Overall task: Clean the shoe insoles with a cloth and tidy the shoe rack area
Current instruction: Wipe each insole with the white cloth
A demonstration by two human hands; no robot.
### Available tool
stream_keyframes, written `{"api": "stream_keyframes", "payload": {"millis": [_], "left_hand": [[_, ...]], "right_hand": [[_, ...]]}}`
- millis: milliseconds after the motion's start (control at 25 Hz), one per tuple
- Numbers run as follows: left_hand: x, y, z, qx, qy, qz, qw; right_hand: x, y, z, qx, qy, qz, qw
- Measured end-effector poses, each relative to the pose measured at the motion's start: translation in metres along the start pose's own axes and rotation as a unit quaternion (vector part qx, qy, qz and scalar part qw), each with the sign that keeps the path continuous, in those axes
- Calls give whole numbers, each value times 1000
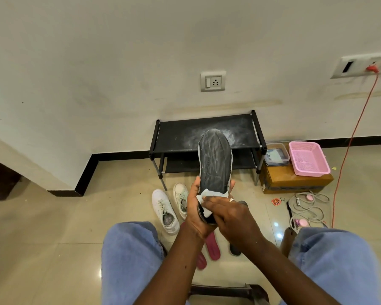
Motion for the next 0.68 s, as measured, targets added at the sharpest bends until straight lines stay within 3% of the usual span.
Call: {"api": "stream_keyframes", "payload": {"millis": [200,320,480,560,680], "left_hand": [[-3,-8,4,22,-4,-12,1000],[-6,-6,5,15,-6,-1,1000],[-1,-7,3,-8,-26,39,999],[5,-7,5,11,-13,40,999],[8,-11,8,61,13,14,998]], "right_hand": [[-8,-3,-16,-61,36,65,995],[-12,-21,-10,-92,49,0,995],[-3,-30,11,11,54,-114,992],[1,-22,9,51,13,-110,992],[1,0,-4,39,-54,-76,995]]}}
Point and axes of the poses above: each hand's wrist, its own z-axis towards the middle knuckle, its own x-axis out of the palm, y = z × x, the point moved 1 cm from there along z, towards the middle knuckle, and after that the axes turned 7 degrees about -x, right-handed, at the moved point
